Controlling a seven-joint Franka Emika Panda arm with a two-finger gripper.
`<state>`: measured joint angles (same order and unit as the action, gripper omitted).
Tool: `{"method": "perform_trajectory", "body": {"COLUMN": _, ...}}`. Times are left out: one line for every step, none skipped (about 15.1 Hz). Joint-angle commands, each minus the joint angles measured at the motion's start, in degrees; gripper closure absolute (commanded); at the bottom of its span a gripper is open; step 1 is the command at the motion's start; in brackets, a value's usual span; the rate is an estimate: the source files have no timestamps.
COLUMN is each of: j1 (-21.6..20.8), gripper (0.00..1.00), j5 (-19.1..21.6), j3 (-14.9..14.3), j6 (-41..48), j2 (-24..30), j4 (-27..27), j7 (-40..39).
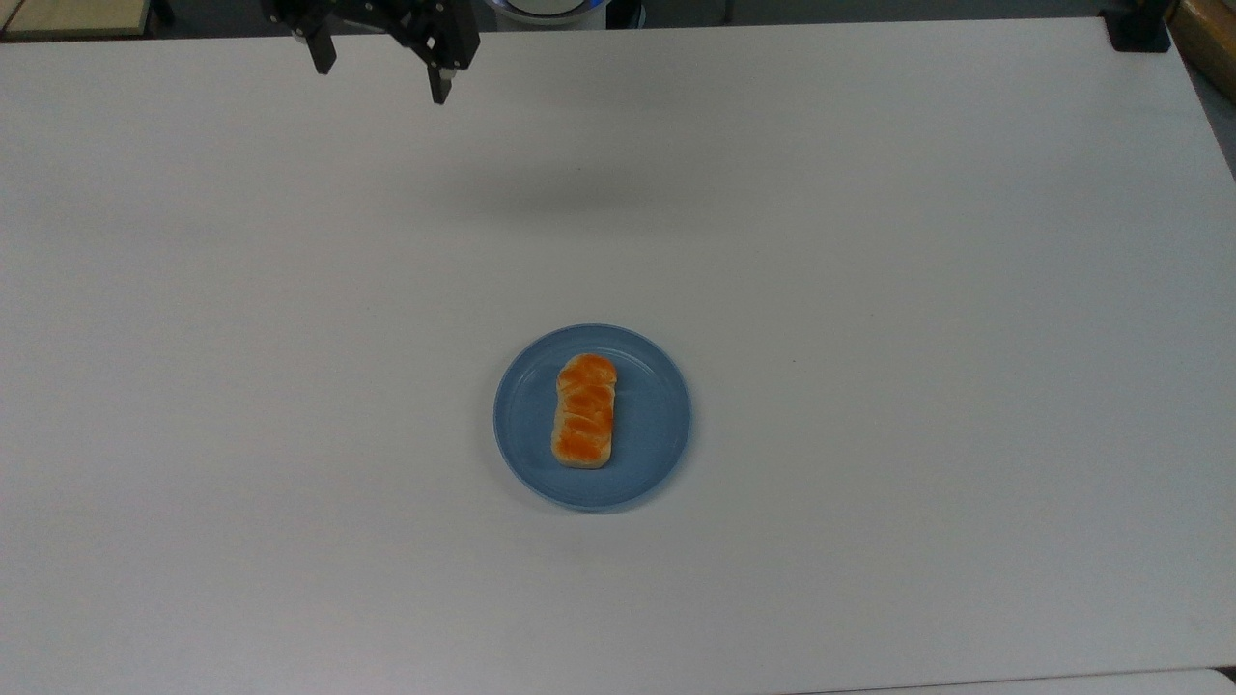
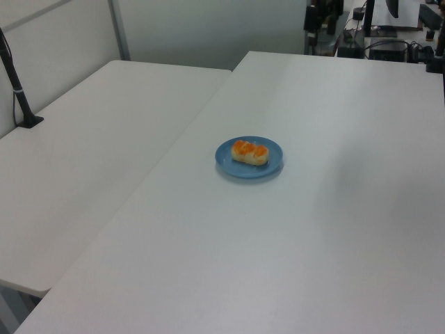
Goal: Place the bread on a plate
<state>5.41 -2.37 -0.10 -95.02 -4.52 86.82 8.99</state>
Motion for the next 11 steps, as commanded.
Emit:
{"method": "perform_trajectory", "body": {"j1": -3.98, "gripper": 0.00, "j5": -0.88, "j3": -3.22, "j6": -1.30, "j2": 10.57, "j4": 12.05, "j7": -2.14}}
{"method": "perform_trajectory", "body": {"j1": -6.88, "gripper": 0.00, "j5": -0.88, "j3": -6.02, "j6": -1.22, "j2": 10.58, "j4": 12.06, "j7": -2.14}}
{"method": "perform_trajectory", "body": {"j1": -8.91, "gripper": 0.00, "j5": -0.88, "j3": -7.96, "j6": -1.39, "j2": 10.32, "j4": 11.97, "j7": -1.96}}
{"method": "perform_trajectory", "body": {"j1": -9.27, "gripper": 0.00, "j5": -0.79, "j3": -8.33, "j6": -1.57, "j2": 9.54, "j4": 11.54, "j7": -1.96}}
{"method": "perform_trajectory", "body": {"j1": -9.19, "gripper": 0.00, "j5": -0.79, "j3": -8.33, "j6": -2.44, "j2": 8.48, "j4": 11.10, "j7": -2.05}}
{"method": "perform_trajectory", "body": {"j1": -8.93, "gripper": 0.00, "j5": -0.79, "j3": -8.25, "j6": -4.28, "j2": 7.78, "j4": 10.83, "j7": -2.22}}
{"method": "perform_trajectory", "body": {"j1": -8.23, "gripper": 0.00, "j5": -0.70, "j3": -8.24, "j6": -5.86, "j2": 7.60, "j4": 10.83, "j7": -2.57}}
{"method": "perform_trajectory", "body": {"j1": -7.44, "gripper": 0.00, "j5": -0.70, "j3": -8.24, "j6": -6.57, "j2": 7.59, "j4": 10.83, "j7": -4.23}}
{"method": "perform_trajectory", "body": {"j1": -6.91, "gripper": 0.00, "j5": -0.62, "j3": -8.24, "j6": -6.58, "j2": 7.59, "j4": 10.83, "j7": -7.38}}
{"method": "perform_trajectory", "body": {"j1": -6.73, "gripper": 0.00, "j5": -0.62, "j3": -8.24, "j6": -6.58, "j2": 7.59, "j4": 10.83, "j7": -10.63}}
{"method": "perform_trajectory", "body": {"j1": -6.64, "gripper": 0.00, "j5": -0.62, "j3": -8.16, "j6": -6.49, "j2": 7.59, "j4": 10.83, "j7": -12.93}}
